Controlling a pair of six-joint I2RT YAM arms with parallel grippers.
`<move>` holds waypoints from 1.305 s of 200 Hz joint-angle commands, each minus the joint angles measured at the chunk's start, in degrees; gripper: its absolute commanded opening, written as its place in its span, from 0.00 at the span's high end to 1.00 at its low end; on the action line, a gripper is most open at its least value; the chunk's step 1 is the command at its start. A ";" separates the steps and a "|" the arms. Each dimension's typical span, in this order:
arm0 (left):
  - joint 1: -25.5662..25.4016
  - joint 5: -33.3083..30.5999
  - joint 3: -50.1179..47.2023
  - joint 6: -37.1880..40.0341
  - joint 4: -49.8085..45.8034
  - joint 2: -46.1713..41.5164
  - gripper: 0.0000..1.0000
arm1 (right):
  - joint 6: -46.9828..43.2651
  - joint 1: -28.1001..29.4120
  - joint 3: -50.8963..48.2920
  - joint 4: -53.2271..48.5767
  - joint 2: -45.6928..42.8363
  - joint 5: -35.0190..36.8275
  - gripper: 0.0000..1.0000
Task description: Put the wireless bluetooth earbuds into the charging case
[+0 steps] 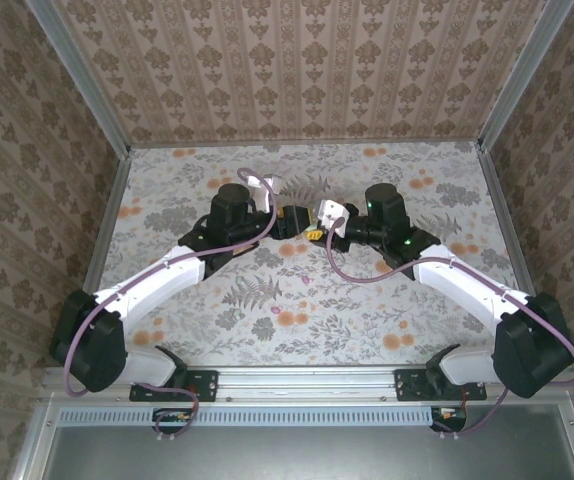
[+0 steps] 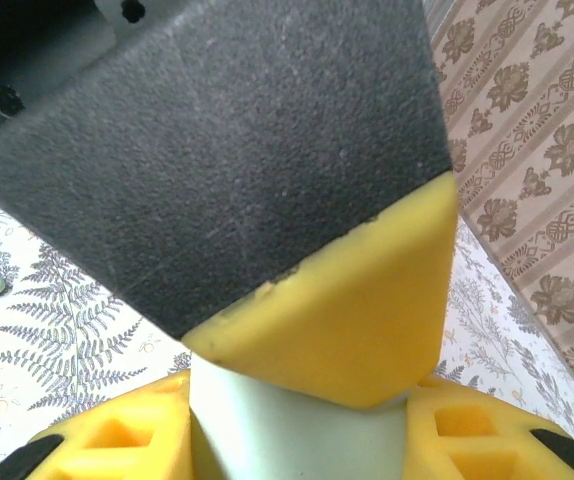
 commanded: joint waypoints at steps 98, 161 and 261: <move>0.03 2.44 0.21 -0.07 -1.76 -1.34 0.46 | 1.31 0.38 0.34 1.54 -0.97 3.04 0.63; 0.03 3.51 0.67 -0.31 -1.89 -1.46 0.60 | 3.00 0.35 1.29 1.39 -0.23 4.53 0.62; 0.76 2.56 -0.40 -3.34 2.36 -2.52 0.78 | 7.57 0.37 1.30 2.14 -1.16 5.06 0.43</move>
